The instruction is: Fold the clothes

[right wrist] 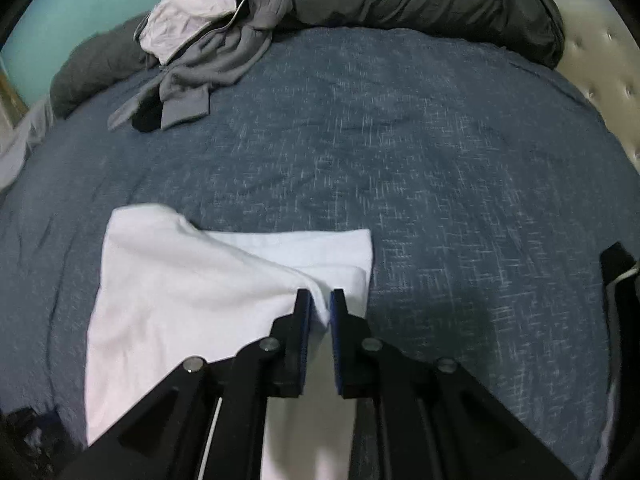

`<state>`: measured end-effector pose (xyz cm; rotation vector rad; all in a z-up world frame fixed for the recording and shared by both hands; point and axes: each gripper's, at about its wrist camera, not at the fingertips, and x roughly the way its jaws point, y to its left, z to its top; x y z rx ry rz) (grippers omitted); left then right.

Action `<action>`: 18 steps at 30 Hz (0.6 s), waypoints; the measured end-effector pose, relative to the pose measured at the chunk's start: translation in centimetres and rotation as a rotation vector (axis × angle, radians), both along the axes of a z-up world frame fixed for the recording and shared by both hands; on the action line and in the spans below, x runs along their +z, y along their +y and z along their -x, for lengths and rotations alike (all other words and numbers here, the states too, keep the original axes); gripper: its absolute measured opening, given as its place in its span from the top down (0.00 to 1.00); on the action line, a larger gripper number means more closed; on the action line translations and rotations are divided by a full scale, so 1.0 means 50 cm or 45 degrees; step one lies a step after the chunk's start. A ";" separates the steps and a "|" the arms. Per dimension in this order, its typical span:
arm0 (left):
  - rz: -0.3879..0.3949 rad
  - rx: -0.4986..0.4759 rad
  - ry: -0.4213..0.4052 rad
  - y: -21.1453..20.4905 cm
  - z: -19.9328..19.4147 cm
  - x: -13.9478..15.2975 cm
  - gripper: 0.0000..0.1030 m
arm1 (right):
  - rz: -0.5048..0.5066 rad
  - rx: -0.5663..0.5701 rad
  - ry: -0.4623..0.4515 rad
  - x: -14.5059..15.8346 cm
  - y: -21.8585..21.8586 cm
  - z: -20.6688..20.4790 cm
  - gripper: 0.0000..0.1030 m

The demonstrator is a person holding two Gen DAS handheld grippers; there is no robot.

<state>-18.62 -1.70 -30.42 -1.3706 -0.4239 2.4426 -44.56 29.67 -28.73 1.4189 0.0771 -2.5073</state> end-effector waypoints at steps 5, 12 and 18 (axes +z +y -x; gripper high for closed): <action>0.001 -0.004 0.002 0.003 -0.002 0.000 0.52 | -0.042 -0.005 0.008 0.005 0.000 0.003 0.75; -0.003 -0.024 0.016 0.016 -0.004 0.008 0.52 | 0.168 0.009 -0.023 0.031 0.032 -0.021 0.74; 0.020 -0.058 0.061 0.050 -0.009 0.021 0.52 | 0.118 0.026 -0.113 -0.024 0.024 -0.062 0.76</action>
